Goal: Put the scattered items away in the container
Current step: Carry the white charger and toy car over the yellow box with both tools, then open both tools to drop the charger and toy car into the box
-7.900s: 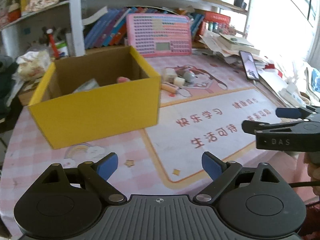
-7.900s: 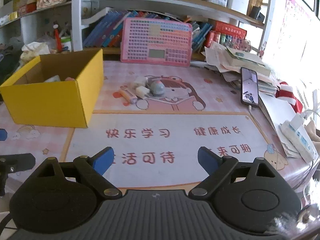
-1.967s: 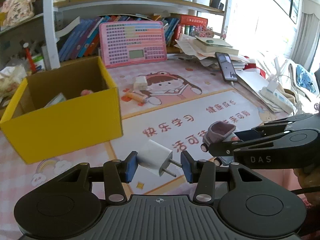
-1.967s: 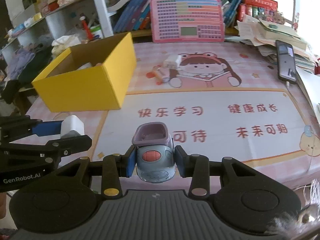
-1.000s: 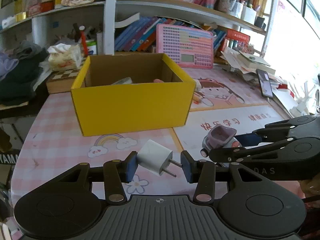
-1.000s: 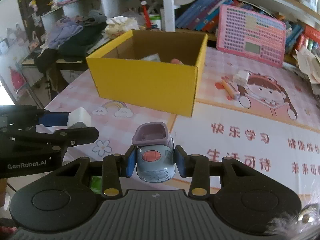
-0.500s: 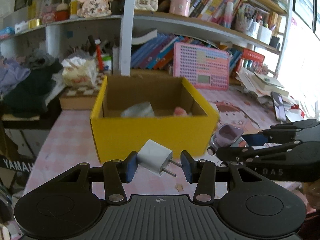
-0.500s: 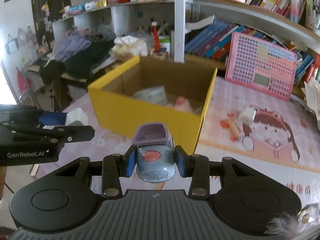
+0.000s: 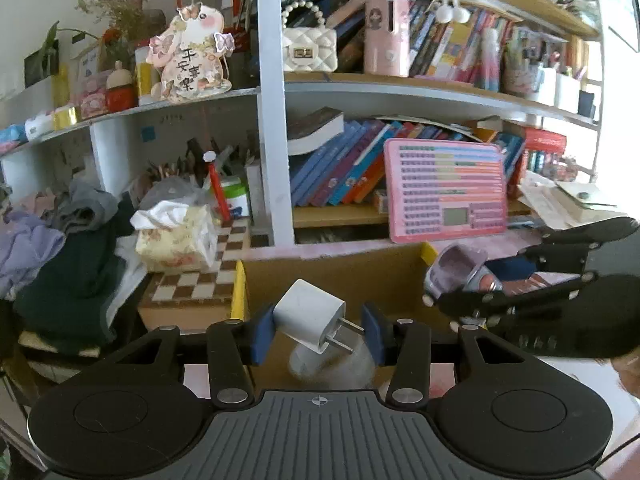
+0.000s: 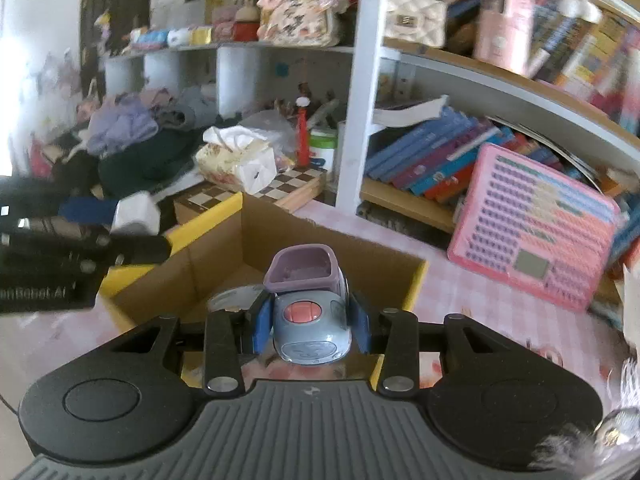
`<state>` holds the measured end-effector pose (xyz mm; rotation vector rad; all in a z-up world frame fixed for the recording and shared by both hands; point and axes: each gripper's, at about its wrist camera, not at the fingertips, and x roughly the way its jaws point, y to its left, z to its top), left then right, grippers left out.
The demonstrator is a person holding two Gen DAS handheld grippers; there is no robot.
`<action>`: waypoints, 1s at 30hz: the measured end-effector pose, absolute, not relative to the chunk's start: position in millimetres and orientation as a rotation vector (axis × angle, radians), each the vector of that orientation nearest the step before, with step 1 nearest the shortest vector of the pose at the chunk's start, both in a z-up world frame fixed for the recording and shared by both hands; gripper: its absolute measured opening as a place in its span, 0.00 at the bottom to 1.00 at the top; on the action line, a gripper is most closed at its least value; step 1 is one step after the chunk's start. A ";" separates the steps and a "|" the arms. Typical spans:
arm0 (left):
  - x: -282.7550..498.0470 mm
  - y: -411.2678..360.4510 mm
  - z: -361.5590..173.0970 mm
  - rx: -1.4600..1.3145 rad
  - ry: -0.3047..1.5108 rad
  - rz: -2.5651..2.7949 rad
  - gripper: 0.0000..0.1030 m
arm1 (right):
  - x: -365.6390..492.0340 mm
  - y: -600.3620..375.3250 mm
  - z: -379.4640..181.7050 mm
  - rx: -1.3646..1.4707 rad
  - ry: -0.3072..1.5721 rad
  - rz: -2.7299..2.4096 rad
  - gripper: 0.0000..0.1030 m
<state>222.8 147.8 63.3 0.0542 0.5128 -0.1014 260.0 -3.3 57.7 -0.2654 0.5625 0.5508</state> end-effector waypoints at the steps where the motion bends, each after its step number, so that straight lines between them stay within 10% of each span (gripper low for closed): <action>1: 232.7 148.1 62.5 0.055 0.524 -0.100 0.44 | 268.5 1.1 55.1 -0.283 0.566 0.558 0.37; 30: 353.8 127.2 -8.2 0.126 0.821 -0.095 0.52 | 360.9 46.8 -8.4 -0.542 0.786 0.725 0.43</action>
